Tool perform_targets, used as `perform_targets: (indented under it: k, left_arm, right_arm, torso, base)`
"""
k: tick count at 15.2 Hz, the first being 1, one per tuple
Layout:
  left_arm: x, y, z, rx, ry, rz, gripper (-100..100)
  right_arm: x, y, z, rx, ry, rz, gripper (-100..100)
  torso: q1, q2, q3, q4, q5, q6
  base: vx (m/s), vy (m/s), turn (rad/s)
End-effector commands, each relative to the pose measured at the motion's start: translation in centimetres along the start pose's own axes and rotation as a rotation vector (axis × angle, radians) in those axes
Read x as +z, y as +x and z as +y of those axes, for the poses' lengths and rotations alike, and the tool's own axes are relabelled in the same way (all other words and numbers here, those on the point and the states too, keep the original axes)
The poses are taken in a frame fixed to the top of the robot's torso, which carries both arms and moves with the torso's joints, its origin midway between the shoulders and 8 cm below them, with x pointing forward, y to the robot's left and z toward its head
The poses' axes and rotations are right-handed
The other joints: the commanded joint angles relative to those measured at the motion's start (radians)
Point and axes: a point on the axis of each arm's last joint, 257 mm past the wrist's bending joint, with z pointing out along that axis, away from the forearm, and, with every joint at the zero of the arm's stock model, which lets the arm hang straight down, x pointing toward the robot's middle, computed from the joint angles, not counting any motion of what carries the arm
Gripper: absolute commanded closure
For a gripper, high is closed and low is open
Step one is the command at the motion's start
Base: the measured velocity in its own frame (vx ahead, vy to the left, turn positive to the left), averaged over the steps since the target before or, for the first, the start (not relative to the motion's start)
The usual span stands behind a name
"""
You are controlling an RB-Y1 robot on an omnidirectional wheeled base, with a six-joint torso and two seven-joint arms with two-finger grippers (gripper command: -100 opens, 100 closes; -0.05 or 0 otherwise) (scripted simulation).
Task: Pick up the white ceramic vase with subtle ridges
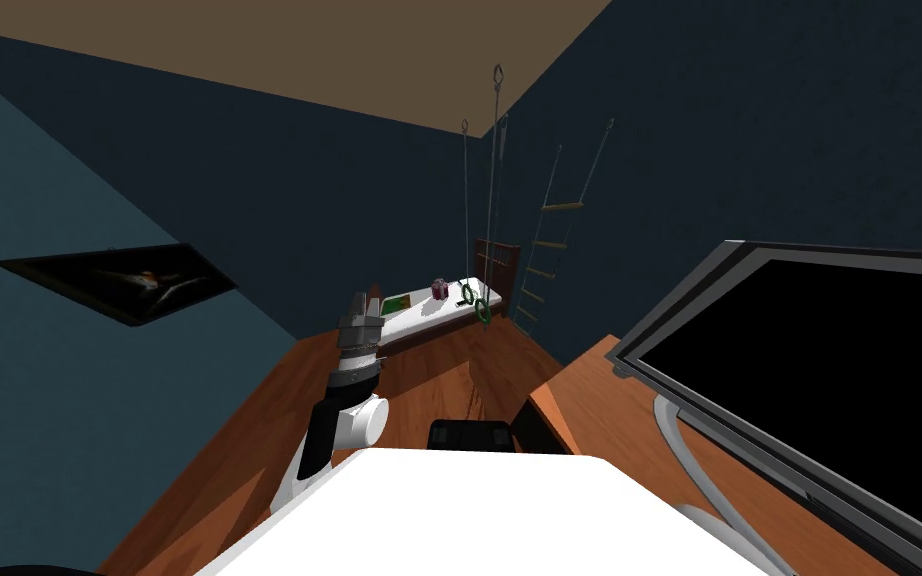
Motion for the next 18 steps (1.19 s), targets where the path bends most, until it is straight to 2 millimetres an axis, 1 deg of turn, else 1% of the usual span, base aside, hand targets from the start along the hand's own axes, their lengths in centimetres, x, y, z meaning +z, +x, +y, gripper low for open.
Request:
perform_targets:
  k: [1, 2, 6, 8, 10, 11, 13, 14, 15, 16, 18]
  left_arm:
    - [0.0, 0.0, 0.0, 0.0, 0.0, 0.0, 0]
    - [0.0, 0.0, 0.0, 0.0, 0.0, 0.0, 0]
    - [0.0, 0.0, 0.0, 0.0, 0.0, 0.0, 0]
    - [0.0, 0.0, 0.0, 0.0, 0.0, 0.0, 0]
    - [0.0, 0.0, 0.0, 0.0, 0.0, 0.0, 0]
    - [0.0, 0.0, 0.0, 0.0, 0.0, 0.0, 0]
    - [0.0, 0.0, 0.0, 0.0, 0.0, 0.0, 0]
    - [0.0, 0.0, 0.0, 0.0, 0.0, 0.0, 0]
    - [0.0, 0.0, 0.0, 0.0, 0.0, 0.0, 0]
    - [0.0, 0.0, 0.0, 0.0, 0.0, 0.0, 0]
    - [0.0, 0.0, 0.0, 0.0, 0.0, 0.0, 0]
  right_arm:
    - [0.0, 0.0, 0.0, 0.0, 0.0, 0.0, -100]
    - [0.0, 0.1, 0.1, -0.004, 0.0, 0.0, 100]
    - [-0.1, 0.1, 0.0, -0.007, 0.001, 0.001, 100]
    - [-0.1, -1.5, -1.0, -0.022, -0.004, -0.001, 100]
    - [-0.1, -1.5, -1.0, 0.0, -0.004, -0.001, 100]
    - [-0.2, -2.3, -1.6, -0.014, -0.005, 0.0, 100]
    - [-0.2, -2.3, -1.6, 0.004, -0.005, 0.0, 100]
    - [-0.4, -3.2, -2.2, -0.006, -0.006, 0.001, 100]
    - [-0.4, -3.2, -2.2, 0.008, -0.006, 0.001, 100]
    - [-0.5, -4.1, -2.7, -0.012, -0.006, 0.001, 100]
    - [-0.5, -4.1, -2.7, 0.011, -0.006, 0.002, 100]
  torso:
    - [0.0, 0.0, 0.0, 0.0, 0.0, 0.0]
    - [0.0, 0.001, 0.0, 0.0, 0.0, 0.0]
    - [-0.001, 0.004, 0.002, 0.001, -0.002, 0.0]
    - [-0.002, 0.005, 0.003, 0.001, -0.002, -0.001]
    - [-0.002, 0.01, 0.006, 0.002, -0.002, -0.001]
    - [-0.002, 0.01, 0.006, 0.002, -0.001, -0.001]
    - [-0.002, 0.01, 0.006, 0.002, -0.001, -0.001]
    - [-0.002, 0.009, 0.005, 0.002, -0.001, -0.001]
    - [-0.001, 0.008, 0.005, 0.002, 0.0, -0.001]
    - [-0.001, 0.008, 0.005, 0.002, 0.0, -0.001]
    - [-0.001, 0.009, 0.005, 0.002, 0.0, -0.001]
  base:
    - [0.047, 0.003, -0.01]
    - [0.016, 0.001, 0.0]
    - [0.002, 0.0, 0.002]
    - [-0.072, 0.002, 0.032]
    - [-0.111, -0.006, 0.037]
    - [-0.086, -0.016, 0.007]
    - [-0.073, -0.008, 0.018]
    - [-0.059, -0.003, 0.009]
    - [-0.066, -0.003, 0.025]
    - [-0.085, -0.005, 0.03]
    - [-0.073, -0.01, 0.027]
